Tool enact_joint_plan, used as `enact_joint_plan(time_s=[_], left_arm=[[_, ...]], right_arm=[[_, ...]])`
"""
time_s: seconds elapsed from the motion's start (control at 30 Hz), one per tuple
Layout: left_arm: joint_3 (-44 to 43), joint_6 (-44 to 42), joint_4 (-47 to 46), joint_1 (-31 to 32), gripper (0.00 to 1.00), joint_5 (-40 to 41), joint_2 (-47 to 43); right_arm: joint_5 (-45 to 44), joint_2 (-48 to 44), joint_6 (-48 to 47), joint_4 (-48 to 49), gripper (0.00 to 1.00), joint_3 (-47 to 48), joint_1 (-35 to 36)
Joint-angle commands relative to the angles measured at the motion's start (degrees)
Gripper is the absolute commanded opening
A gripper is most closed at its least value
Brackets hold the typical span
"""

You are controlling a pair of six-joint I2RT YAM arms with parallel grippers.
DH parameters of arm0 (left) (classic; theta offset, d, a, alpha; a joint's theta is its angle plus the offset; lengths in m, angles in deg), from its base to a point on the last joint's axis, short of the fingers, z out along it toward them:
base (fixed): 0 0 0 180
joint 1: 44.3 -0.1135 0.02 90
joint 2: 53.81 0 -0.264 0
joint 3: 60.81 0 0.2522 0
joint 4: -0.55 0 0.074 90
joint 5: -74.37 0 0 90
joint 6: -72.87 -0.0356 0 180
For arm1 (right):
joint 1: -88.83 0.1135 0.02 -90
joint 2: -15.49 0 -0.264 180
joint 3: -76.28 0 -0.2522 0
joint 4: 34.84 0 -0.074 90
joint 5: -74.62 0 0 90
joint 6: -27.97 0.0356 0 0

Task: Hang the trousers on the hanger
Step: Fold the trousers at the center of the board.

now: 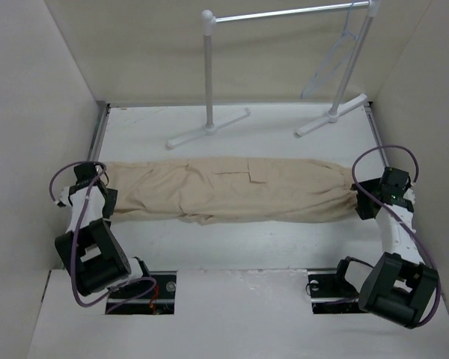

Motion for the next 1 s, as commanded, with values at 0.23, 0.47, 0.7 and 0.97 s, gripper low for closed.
enact_joint_plan(time_s=[0.23, 0.47, 0.7, 0.97], left_arm=[[-12.2, -3.8, 11.1, 15.3, 0.67, 10.7, -18.1], [-13.9, 0.2, -1.2, 39.0, 0.38, 9.7, -6.8], [-13.9, 1.4, -9.8, 58.5, 0.38, 9.5, -0.5], [-3.8, 0.7, -15.3, 62.3, 0.38, 4.3, -5.3]], right_arm=[[-4.5, -4.8, -1.3, -6.6, 0.80, 12.9, 8.6], [-7.3, -6.1, -2.9, -6.9, 0.81, 11.8, 8.8], [-4.4, -5.4, -5.2, -5.8, 0.88, 1.2, 1.0], [-8.3, 2.3, -10.3, -0.1, 0.91, 0.7, -0.5]])
